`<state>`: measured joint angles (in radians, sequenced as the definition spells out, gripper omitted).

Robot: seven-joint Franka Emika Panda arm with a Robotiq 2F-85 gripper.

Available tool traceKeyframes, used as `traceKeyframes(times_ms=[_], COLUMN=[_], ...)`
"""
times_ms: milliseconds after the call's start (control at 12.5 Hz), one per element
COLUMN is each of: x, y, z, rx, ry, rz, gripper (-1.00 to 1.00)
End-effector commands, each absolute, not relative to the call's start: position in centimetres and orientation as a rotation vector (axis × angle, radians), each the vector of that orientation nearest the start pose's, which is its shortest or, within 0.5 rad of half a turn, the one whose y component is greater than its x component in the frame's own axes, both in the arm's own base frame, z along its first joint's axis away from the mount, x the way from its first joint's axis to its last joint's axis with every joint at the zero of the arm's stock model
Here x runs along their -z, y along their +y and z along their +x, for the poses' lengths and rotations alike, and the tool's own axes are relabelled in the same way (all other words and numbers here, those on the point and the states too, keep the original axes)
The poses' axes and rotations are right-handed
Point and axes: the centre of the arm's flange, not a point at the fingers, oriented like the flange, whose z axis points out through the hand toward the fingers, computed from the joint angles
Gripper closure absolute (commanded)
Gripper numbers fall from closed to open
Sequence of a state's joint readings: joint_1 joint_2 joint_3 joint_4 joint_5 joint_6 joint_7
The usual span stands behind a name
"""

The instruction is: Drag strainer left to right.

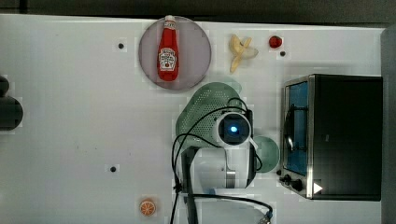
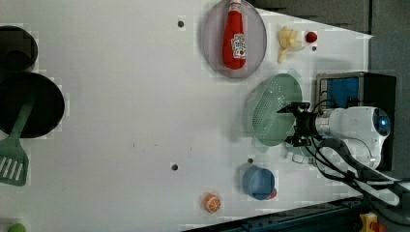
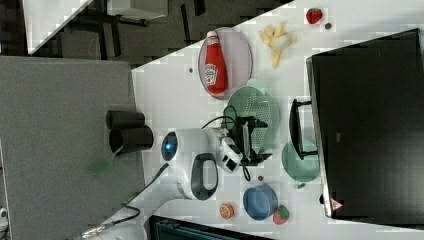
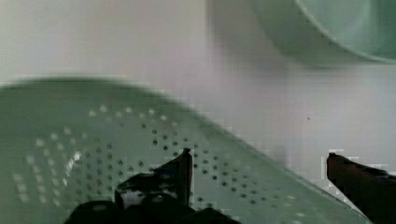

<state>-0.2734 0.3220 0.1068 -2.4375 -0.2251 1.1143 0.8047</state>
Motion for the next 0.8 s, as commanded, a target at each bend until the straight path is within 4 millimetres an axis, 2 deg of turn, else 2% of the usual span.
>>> traceKeyframes(times_ms=[80,240,400,640,800], x=[-23.7,-29.2,-36.2,-46.8,-53.7], y=[-3.6,-3.6,-3.7,-2.9,-2.9], z=[48.7,49.7,50.4,49.1,47.7], rx=[0.058,0.08,0.069,-0.112,-0.103], ry=[1.93,1.816,1.756,1.555,1.412], rz=[-2.607,-2.738,-2.779,-2.751,-2.806], gripper=[-1.0,-1.0,-1.0,-1.0,-1.0])
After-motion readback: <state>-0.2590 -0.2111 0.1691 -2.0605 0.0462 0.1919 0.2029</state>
